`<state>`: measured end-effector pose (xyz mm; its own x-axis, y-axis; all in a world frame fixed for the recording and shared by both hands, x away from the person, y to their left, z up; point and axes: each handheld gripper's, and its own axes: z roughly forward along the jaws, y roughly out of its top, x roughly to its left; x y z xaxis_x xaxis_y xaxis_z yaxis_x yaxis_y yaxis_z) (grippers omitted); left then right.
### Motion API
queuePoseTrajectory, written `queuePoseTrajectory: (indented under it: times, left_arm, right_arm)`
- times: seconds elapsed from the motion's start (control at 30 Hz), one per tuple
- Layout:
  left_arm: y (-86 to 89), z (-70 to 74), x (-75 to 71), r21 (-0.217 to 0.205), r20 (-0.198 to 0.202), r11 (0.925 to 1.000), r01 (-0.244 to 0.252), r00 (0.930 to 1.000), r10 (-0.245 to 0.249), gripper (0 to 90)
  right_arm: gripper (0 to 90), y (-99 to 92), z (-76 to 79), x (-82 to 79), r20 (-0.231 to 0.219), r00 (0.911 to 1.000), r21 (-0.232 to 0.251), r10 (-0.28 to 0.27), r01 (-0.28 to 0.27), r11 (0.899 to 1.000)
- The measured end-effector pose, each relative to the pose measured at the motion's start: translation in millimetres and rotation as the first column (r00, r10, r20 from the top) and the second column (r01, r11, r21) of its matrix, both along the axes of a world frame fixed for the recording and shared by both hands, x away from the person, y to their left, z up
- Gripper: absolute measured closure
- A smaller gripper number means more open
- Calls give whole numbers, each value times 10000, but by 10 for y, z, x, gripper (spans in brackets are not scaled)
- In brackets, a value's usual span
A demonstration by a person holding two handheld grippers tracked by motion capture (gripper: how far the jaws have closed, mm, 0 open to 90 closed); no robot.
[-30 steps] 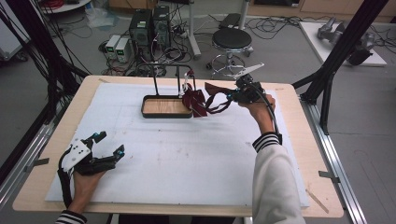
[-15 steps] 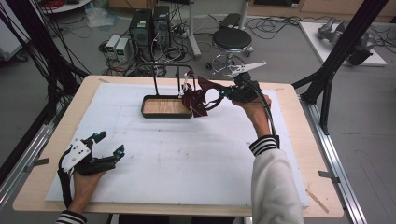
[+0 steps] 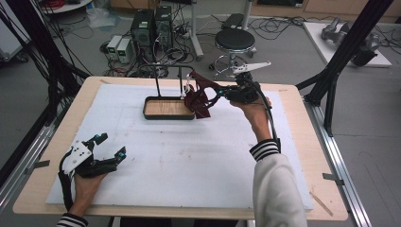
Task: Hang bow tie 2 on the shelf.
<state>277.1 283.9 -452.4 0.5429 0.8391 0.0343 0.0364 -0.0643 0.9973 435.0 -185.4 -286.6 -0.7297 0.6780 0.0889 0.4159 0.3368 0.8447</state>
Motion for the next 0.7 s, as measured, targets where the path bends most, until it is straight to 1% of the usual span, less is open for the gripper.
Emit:
queuePoseTrajectory:
  times: [0.07, 0.1, 0.13, 0.17, 0.2, 0.23, 0.33, 0.37, 0.43, 0.53, 0.63, 0.7]
  left_arm:
    - [0, 0, 1, 0, 6, 10000, -1, 10000, 1, 130]
    - [0, 0, 1, -14, 13, 10000, -1, 10000, 1, 130]
    - [0, 0, 1, -14, 13, 10000, -1, 10000, 1, 130]
    - [0, -1, 0, -24, 7, 10000, -1, 10000, 1, 130]
    - [2, 0, 0, -8, 3, 10000, 9, 10000, -9, 130]
    - [2, 0, 0, -10, 2, 10000, 3, 10000, -3, 130]
    - [2, 0, 0, -17, 3, 10000, 10, 10000, -10, 130]
    - [1, 0, 1, -19, 16, 10000, 2, 10000, -2, 130]
    - [5, 0, 0, 13, 10, 10000, 0, 10000, 0, 130]
    - [6, 1, 0, 40, 1, 10000, 10, 10000, -10, 131]
    - [6, 1, 0, 36, 10, 10000, 5, 10000, -5, 130]
    - [4, 0, 1, 7, 14, 10000, 5, 10000, -5, 130]
  right_arm:
    - [821, 17, 2, -5, 70, 10000, 65, 37, -37, 10000]
    - [821, 40, -11, -22, 148, 9999, 387, 52, -58, 9992]
    - [821, 40, -11, -22, 148, 9999, 387, 52, -58, 9992]
    - [821, 50, -52, -35, 32, 10000, 803, 8, -10, 9968]
    - [821, 60, -73, -38, -98, 10000, 831, -15, 23, 9965]
    - [821, 74, -89, -38, -189, 9998, 691, -59, 72, 9976]
    - [821, 105, -103, -41, -278, 9996, 716, -102, 122, 9974]
    - [821, 143, -96, -55, -243, 9996, 952, -147, 170, 9953]
    - [821, 192, -86, -69, -131, 9998, 1107, -174, 187, 9937]
    - [821, 264, -87, -87, -134, 9994, 1472, -323, 339, 9885]
    - [821, 328, -94, -97, -213, 9985, 1820, -505, 535, 9818]
    - [821, 370, -101, -100, -303, 9977, 2130, -603, 654, 9748]
